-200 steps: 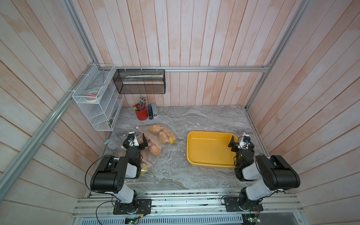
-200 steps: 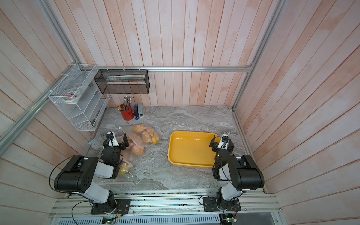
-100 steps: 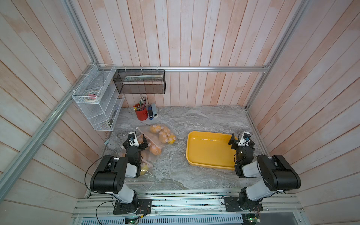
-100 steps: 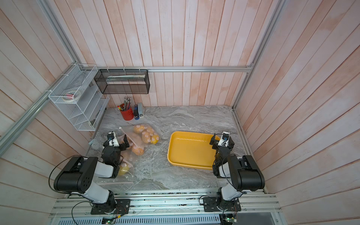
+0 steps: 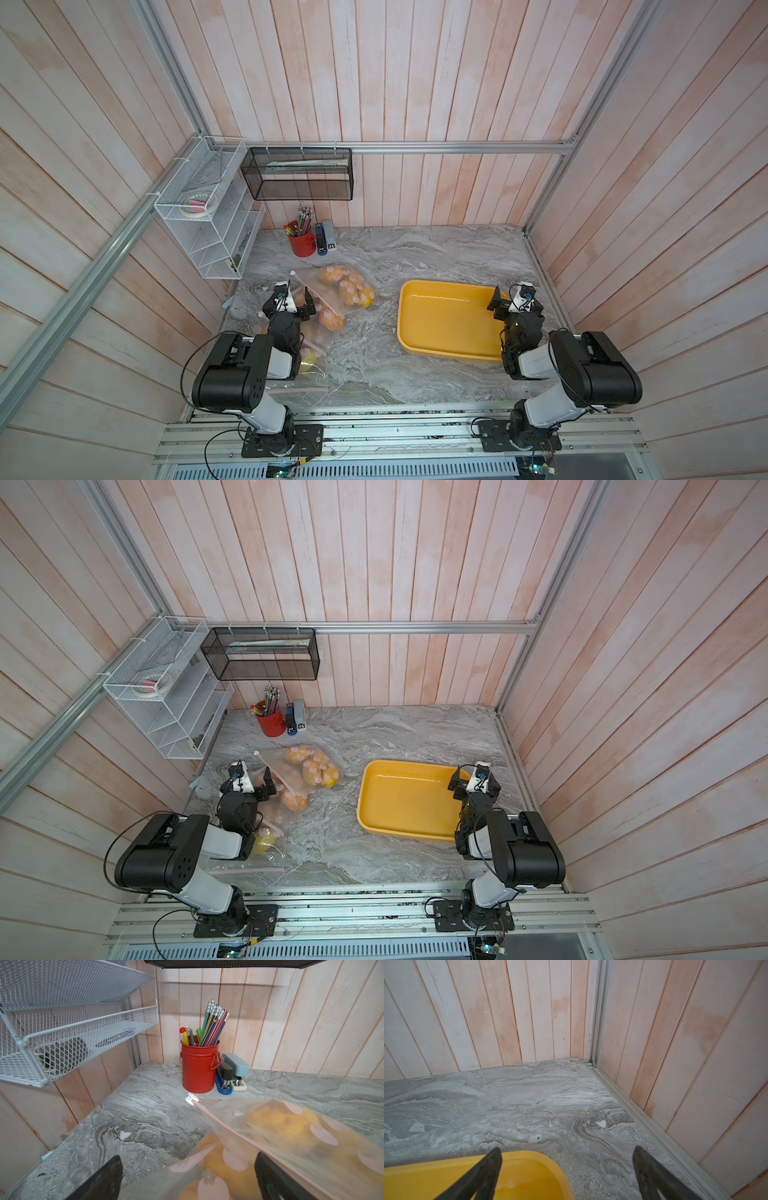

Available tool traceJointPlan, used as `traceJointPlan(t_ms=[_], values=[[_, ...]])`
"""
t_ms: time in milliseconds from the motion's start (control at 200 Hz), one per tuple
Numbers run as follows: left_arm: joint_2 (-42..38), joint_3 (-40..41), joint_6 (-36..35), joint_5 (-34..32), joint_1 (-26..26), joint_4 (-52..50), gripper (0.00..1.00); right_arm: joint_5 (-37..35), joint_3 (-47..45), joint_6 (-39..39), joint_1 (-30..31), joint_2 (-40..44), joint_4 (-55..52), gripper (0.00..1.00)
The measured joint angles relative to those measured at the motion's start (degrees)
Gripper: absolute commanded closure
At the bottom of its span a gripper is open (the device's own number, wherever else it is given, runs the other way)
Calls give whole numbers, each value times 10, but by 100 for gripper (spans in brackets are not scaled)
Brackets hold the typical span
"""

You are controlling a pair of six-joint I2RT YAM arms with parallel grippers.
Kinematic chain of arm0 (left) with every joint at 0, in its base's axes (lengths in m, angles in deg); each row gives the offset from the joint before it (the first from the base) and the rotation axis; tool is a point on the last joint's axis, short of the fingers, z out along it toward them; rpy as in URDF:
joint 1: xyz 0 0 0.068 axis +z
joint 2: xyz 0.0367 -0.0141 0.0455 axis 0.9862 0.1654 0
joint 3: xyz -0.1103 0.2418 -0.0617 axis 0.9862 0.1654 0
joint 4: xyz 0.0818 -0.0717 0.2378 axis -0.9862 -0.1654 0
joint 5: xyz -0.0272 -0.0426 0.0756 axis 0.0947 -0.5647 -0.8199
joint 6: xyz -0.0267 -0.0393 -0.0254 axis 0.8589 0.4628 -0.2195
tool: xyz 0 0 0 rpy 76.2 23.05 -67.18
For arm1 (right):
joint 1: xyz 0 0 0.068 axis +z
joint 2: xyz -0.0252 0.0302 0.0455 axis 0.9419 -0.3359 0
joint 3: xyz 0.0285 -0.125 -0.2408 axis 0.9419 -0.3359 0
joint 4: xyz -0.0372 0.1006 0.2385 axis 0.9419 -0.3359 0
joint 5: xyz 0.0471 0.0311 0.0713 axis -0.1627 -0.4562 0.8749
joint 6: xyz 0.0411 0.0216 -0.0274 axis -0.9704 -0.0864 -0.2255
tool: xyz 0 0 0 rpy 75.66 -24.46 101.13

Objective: Put the potatoes into a zipper bag and zip it
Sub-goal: Reset both arms

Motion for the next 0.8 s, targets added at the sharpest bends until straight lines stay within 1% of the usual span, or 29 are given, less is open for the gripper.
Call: traceJointPlan(t_ms=[135,175,220,310,445,590,795], values=[[0,0,0,0,0,0,0,-5,-8,7,7,0,13,2],[0,0,0,0,0,0,0,-15,-31,10,19,0,44,2],[0,0,0,0,0,0,0,-10,-67,11,26,0,78,2],[0,0,0,0,0,-1,0,-11,-104,12,21,1,90,2],[0,0,0,0,0,-2,0,-1,-72,21,21,-9,107,2],[0,0,0,0,0,-2,0,1,-14,21,19,-8,60,2],[0,0,0,0,0,-2,0,1,-7,19,14,-8,34,2]])
